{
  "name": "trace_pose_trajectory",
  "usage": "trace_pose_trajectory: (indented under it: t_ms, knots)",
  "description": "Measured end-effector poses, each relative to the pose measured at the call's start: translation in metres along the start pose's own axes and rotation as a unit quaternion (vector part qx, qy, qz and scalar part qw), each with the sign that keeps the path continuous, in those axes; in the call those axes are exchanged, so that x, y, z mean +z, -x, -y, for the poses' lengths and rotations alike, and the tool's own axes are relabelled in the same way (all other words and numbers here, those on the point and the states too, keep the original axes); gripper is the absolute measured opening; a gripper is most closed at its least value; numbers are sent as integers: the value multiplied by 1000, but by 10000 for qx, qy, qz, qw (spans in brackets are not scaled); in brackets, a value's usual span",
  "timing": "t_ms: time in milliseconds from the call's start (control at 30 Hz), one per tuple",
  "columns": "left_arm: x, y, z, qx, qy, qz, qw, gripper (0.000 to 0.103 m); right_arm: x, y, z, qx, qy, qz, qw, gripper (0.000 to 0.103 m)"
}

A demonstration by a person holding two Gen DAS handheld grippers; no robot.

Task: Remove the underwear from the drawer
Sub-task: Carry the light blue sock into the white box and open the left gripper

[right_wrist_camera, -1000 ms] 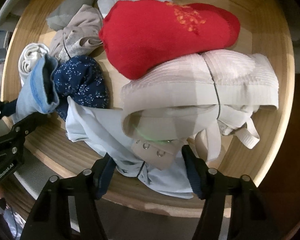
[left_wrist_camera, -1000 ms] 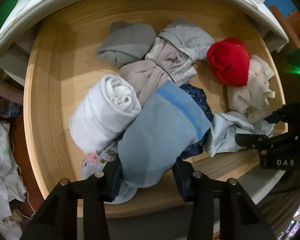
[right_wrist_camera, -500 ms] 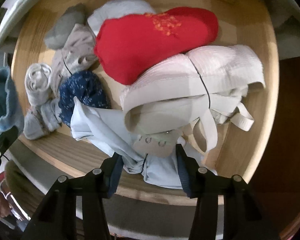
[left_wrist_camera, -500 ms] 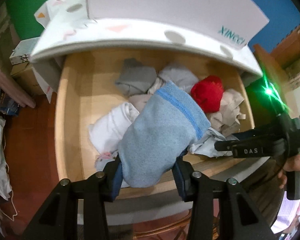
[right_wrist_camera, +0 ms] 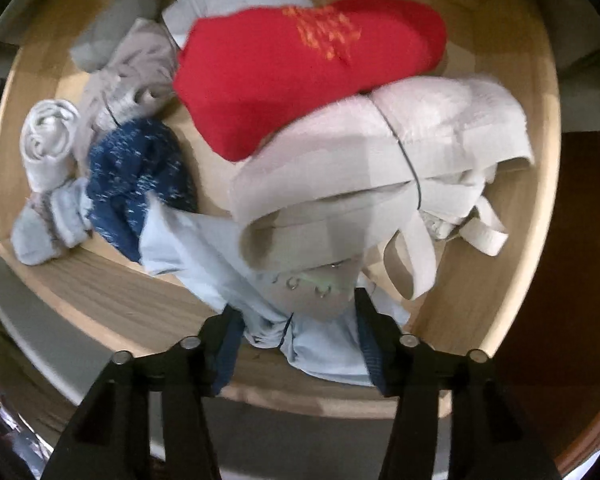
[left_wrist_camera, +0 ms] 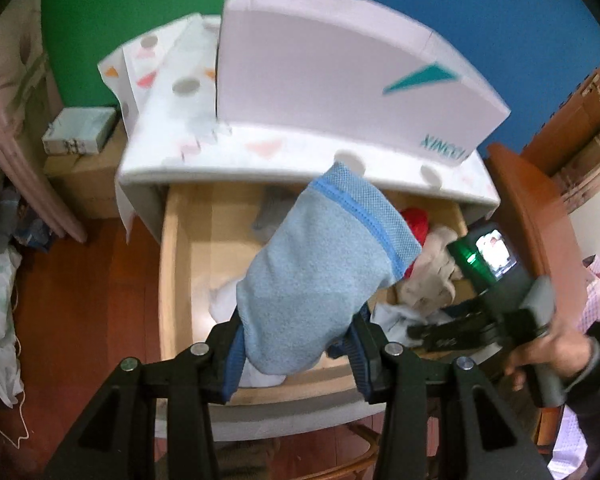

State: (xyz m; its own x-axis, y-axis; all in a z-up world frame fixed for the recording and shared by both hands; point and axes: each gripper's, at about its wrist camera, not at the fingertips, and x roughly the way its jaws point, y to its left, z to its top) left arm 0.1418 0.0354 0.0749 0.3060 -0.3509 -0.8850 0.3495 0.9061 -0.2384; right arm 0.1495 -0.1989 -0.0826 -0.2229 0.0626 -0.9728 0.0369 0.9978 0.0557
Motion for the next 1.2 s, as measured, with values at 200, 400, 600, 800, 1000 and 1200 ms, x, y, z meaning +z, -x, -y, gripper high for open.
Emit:
trace_pose_trajectory:
  t_ms: [200, 400, 600, 800, 1000, 1200]
  knots:
    - [27, 43, 4, -21, -47, 493, 9988, 44, -6, -9, 6, -67, 28, 40, 10000, 77]
    - [64, 75, 14, -3, -145, 803, 9967, 44, -9, -28, 15, -96, 67, -79, 9999, 90]
    - [118, 92, 31, 52, -331, 1128, 9931, 44, -20, -28, 22, 37, 4, -17, 10000, 90]
    - [179, 65, 40, 235, -453, 1023, 9934, 44, -28, -31, 19, -56, -49, 128, 9999, 85]
    - [209, 17, 38, 555, -320, 529, 9965, 44, -38, -28, 23, 69, -151, 250, 9995, 77]
    - [222, -19, 36, 726, -172, 121, 9971, 45, -45, -24, 24, 43, -161, 322, 9993, 77]
